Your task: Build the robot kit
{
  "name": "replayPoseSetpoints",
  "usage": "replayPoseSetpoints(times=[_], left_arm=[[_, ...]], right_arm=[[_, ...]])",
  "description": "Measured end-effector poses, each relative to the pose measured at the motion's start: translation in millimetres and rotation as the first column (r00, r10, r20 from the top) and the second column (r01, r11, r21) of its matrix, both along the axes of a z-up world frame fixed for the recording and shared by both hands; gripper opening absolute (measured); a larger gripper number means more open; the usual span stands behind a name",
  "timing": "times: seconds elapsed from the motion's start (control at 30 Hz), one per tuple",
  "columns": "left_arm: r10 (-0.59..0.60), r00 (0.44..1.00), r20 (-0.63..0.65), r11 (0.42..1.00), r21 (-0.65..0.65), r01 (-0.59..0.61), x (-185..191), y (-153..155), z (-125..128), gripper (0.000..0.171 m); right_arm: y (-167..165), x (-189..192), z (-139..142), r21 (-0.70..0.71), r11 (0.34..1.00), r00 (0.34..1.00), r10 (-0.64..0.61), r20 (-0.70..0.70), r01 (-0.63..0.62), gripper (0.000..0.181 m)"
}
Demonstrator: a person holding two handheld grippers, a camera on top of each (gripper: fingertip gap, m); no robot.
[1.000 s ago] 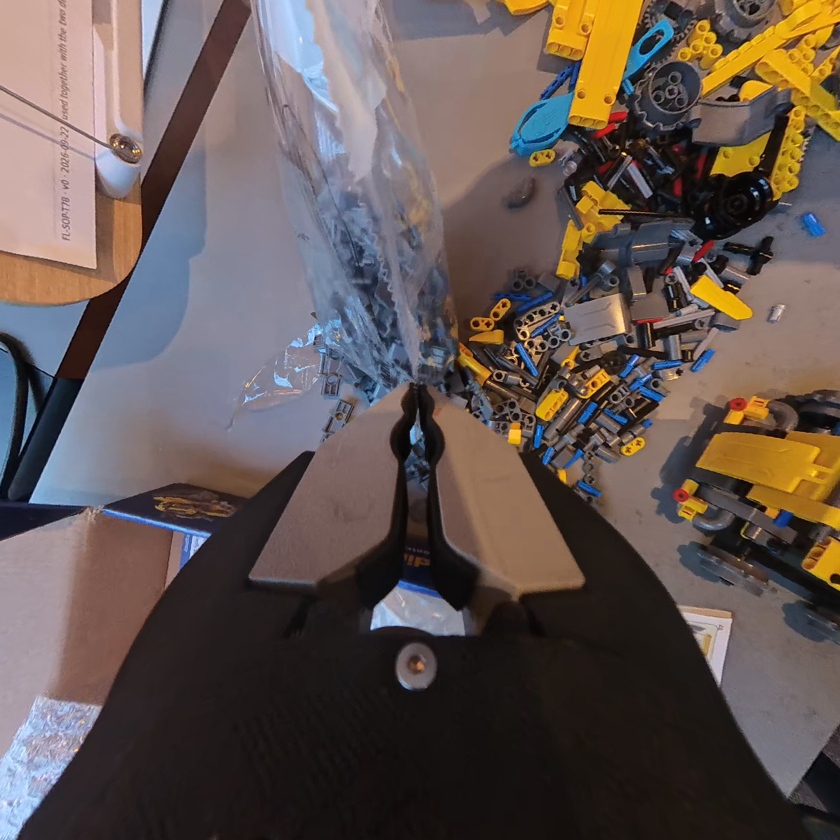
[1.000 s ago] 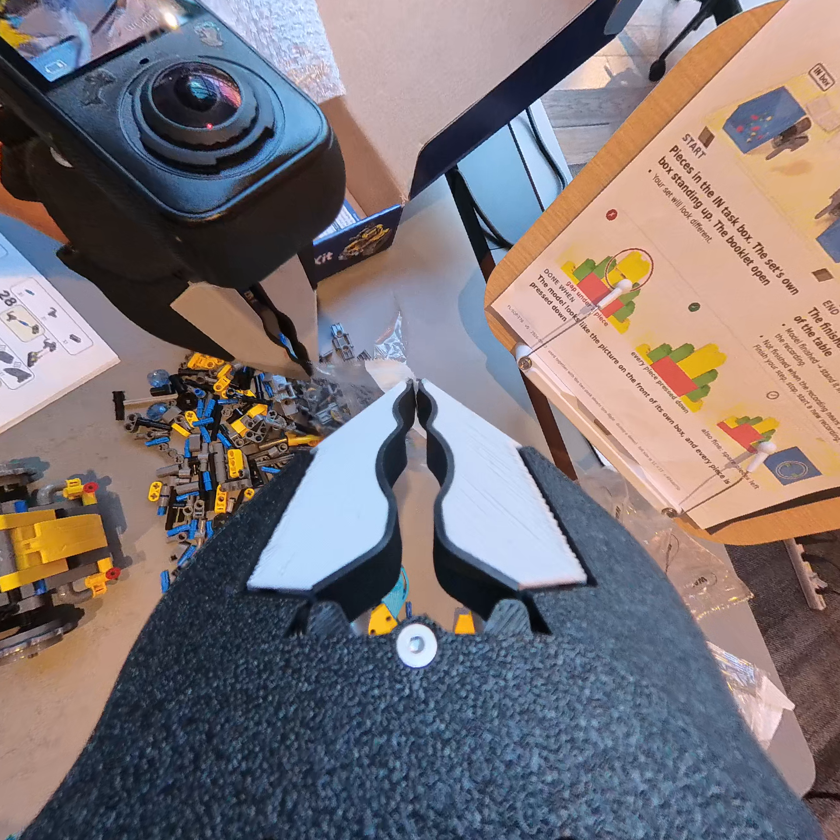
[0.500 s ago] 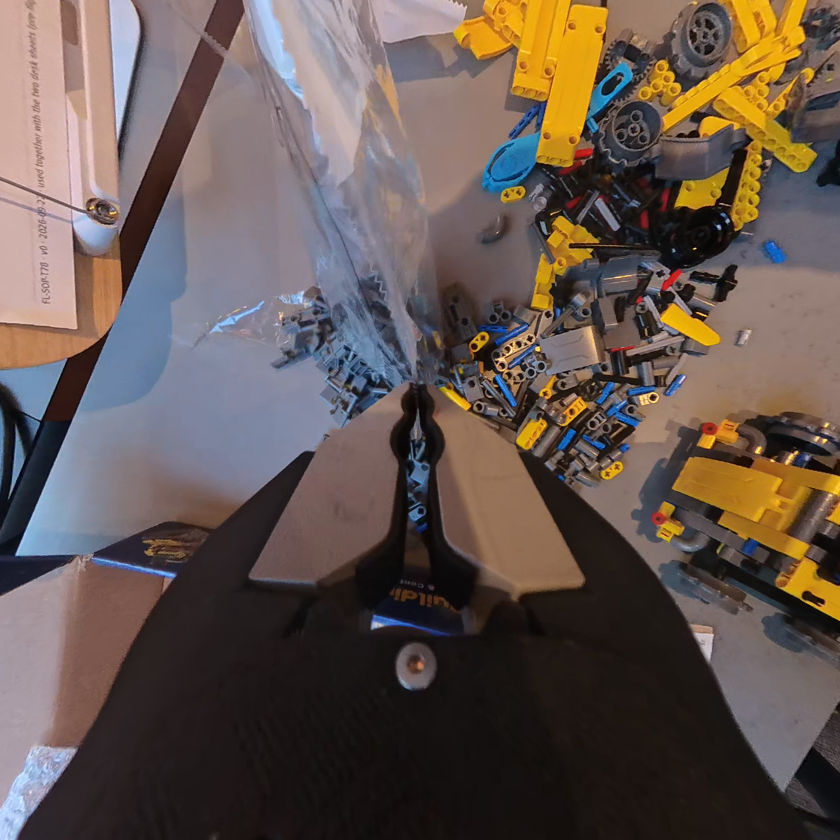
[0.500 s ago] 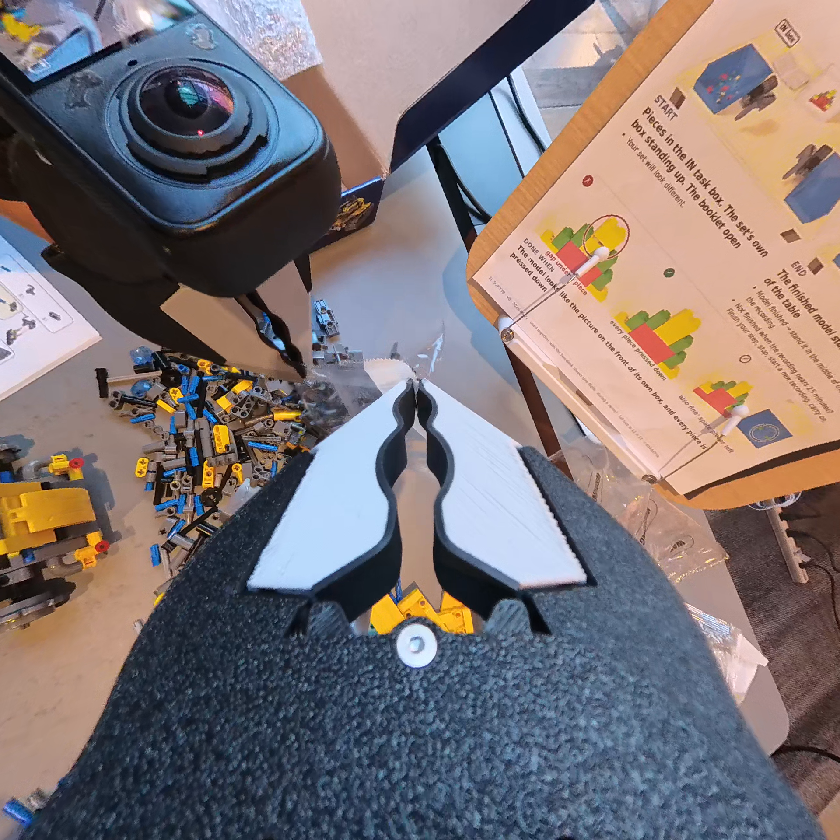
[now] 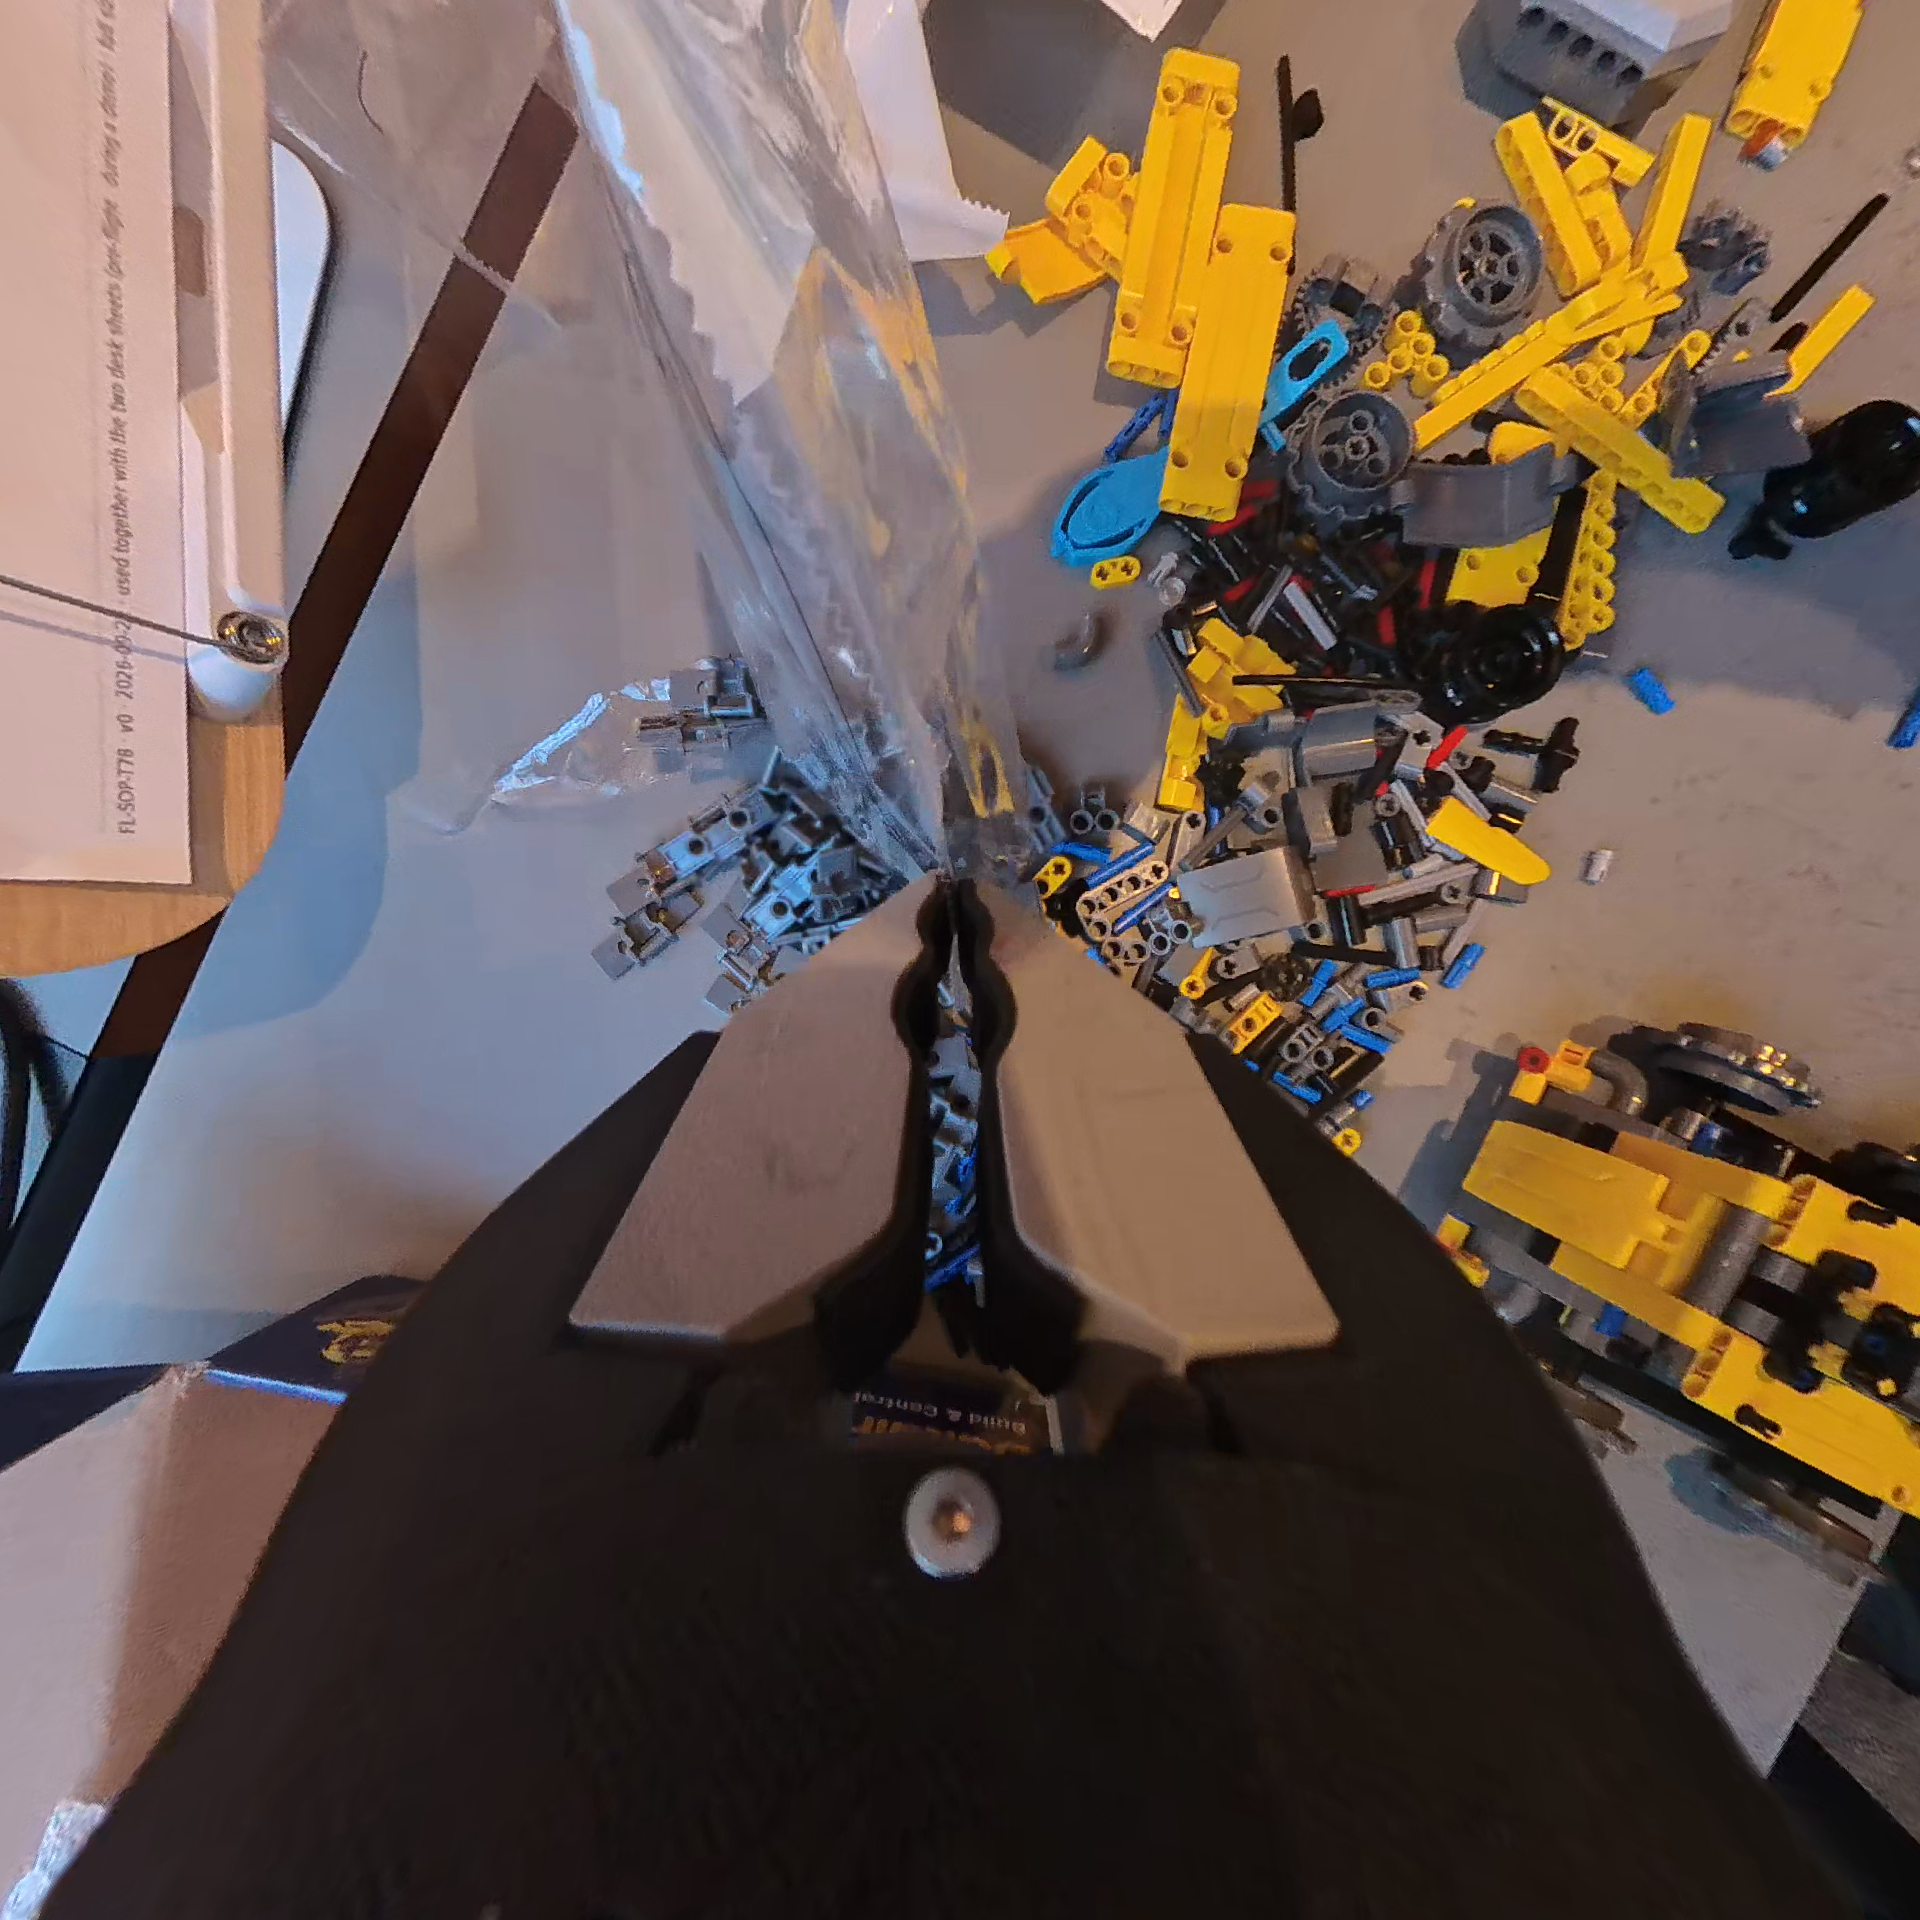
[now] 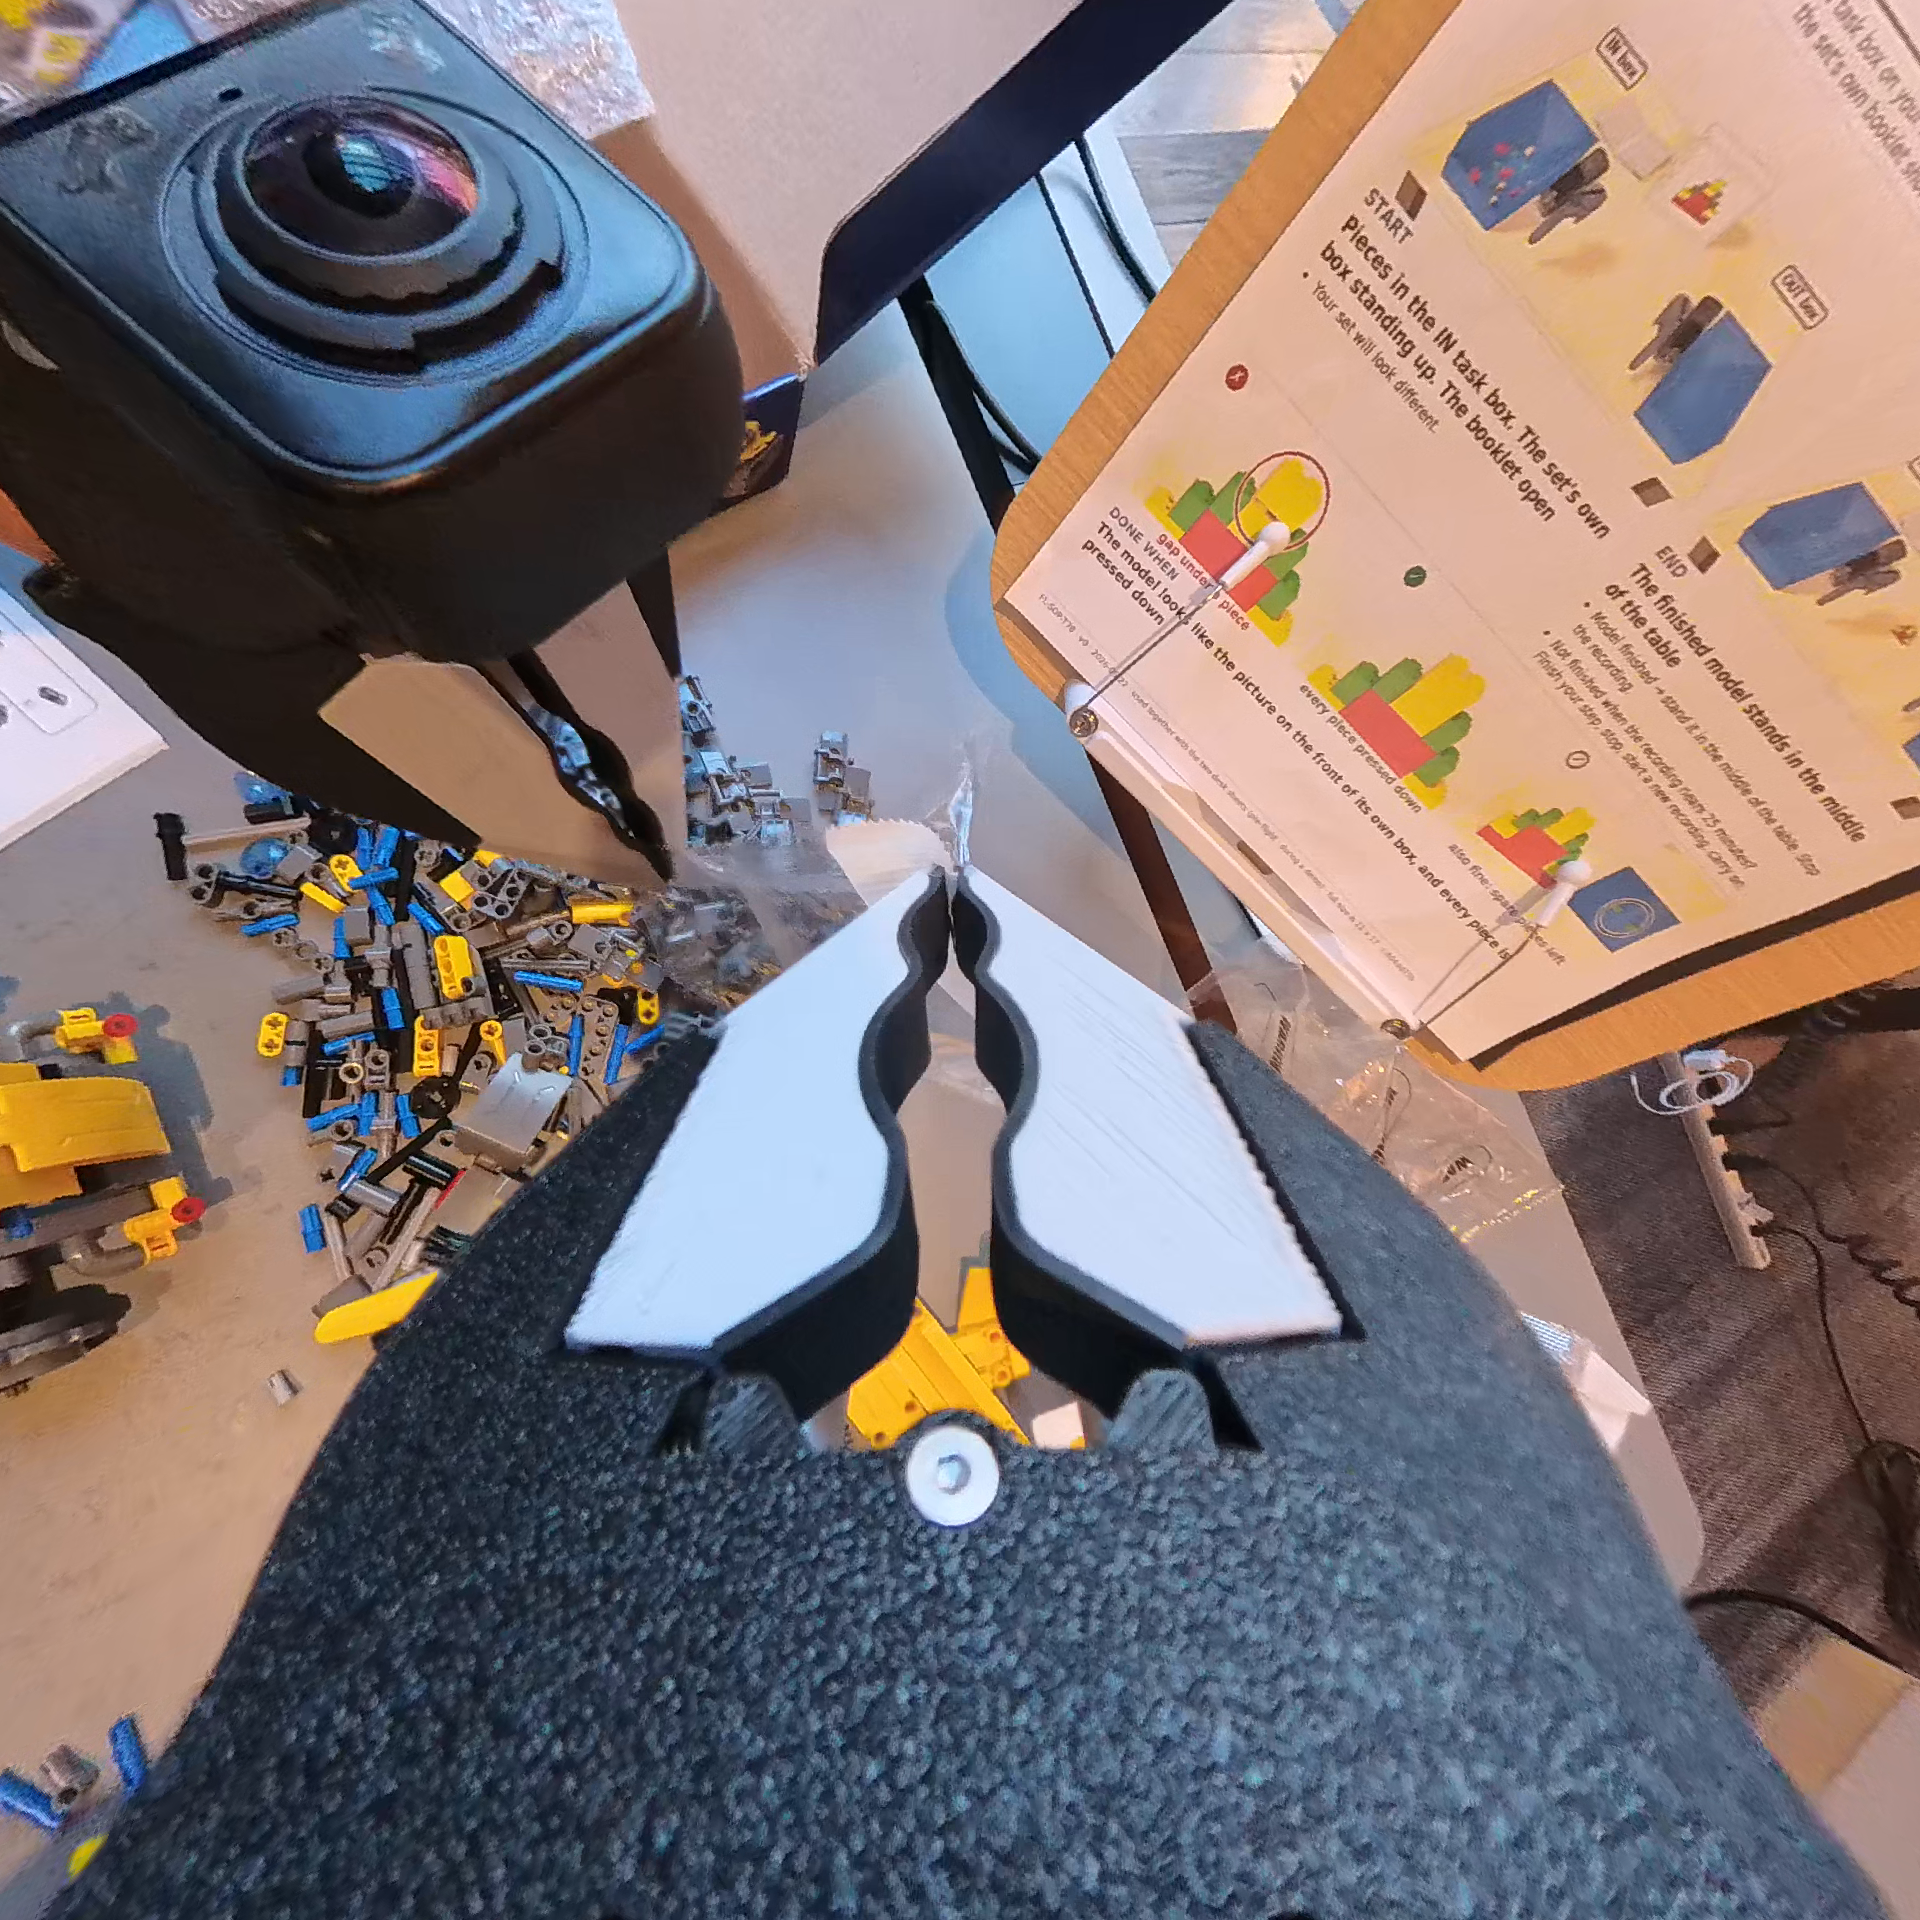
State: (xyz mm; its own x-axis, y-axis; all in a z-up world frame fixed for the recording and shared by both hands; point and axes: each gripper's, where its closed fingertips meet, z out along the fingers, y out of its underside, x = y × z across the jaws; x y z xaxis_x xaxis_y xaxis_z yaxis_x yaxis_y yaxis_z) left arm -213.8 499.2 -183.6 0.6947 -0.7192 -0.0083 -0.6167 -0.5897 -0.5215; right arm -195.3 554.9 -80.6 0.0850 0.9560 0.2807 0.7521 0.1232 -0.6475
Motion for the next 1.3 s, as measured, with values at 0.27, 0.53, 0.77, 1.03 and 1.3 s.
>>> replayPoseSetpoints(times=[0.27,0.53,0.77,1.03,1.3], left_arm=[[0.01,1.0,0.029,1.0,0.006,-0.01,4.7,1.1,1.6,0.0],[0.008,1.0,0.014,1.0,-0.007,-0.008,3.9,-1.6,-6.5,0.0],[0.013,0.999,0.036,1.0,0.008,-0.013,3.9,-1.7,-2.8,0.0],[0.01,0.999,0.031,1.0,0.019,-0.01,4.4,-3.7,-1.1,0.0],[0.015,1.0,0.021,0.999,0.028,-0.015,6.3,-7.3,-3.0,0.0]], right_arm=[[-4.2,0.8,4.7,0.015,1.0,1.0,0.003,-0.013,-0.002,0.0],[-7.9,-3.0,-1.3,0.058,0.998,0.999,0.009,0.046,-0.011,0.0],[-10.6,-4.7,3.3,0.024,1.0,1.0,0.001,-0.002,-0.001,0.0],[-19.7,-1.9,6.4,0.023,1.0,1.0,0.003,-0.025,-0.002,0.0],[-21.2,3.7,4.8,0.071,0.997,0.999,-0.009,0.031,0.007,0.0]])
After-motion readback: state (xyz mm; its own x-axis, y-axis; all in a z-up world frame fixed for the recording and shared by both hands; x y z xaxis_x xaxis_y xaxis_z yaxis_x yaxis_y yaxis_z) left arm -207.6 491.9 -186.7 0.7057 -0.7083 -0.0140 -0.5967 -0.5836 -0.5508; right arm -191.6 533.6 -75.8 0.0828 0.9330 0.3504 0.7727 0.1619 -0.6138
